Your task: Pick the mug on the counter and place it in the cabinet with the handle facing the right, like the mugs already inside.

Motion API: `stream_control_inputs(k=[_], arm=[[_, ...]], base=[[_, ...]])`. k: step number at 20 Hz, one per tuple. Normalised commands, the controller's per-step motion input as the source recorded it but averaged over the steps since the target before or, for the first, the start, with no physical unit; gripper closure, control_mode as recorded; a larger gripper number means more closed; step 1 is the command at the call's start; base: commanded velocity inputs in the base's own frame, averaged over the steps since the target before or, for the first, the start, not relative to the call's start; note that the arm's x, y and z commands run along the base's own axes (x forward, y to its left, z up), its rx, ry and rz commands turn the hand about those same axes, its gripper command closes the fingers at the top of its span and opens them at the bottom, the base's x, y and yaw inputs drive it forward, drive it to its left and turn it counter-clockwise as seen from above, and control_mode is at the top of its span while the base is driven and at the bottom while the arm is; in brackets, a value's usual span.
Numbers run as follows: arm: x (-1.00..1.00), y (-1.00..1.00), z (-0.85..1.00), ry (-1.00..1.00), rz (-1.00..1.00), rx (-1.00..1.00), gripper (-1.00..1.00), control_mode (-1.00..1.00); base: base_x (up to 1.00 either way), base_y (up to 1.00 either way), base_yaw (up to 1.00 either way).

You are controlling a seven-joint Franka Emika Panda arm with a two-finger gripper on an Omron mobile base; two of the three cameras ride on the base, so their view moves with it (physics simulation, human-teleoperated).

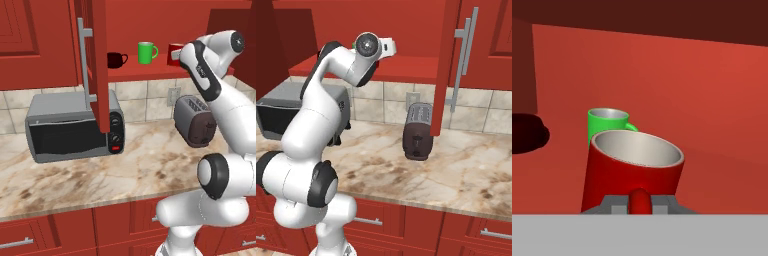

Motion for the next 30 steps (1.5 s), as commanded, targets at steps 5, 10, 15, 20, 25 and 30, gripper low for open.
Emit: stream_control_inputs(k=[5,10,15,20,25,30], arm=[[0.07,0.00,0.00,0.02,0.01,0.00,1.00,-1.00],[0.02,0.00,0.00,0.00,0.00,0.00,1.00,-1.00],[0.18,0.00,0.00,0.00,0.00,0.00,1.00,-1.00],[0.08,-0.07,0.00,0.01,0.08,0.02,1.00,-1.00],[0.01,-0.14,0.00,0.00,0.11,0.01,1.00,-1.00],[0.00,-0.17,0.00,0.00,0.12,0.00,1.00,-1.00]], base=[[0.00,0.00,0.00],[0.00,0.00,0.00],[0.00,0.00,0.00],[0.00,0.00,0.00],[0.00,0.00,0.00],[0.00,0.00,0.00]])
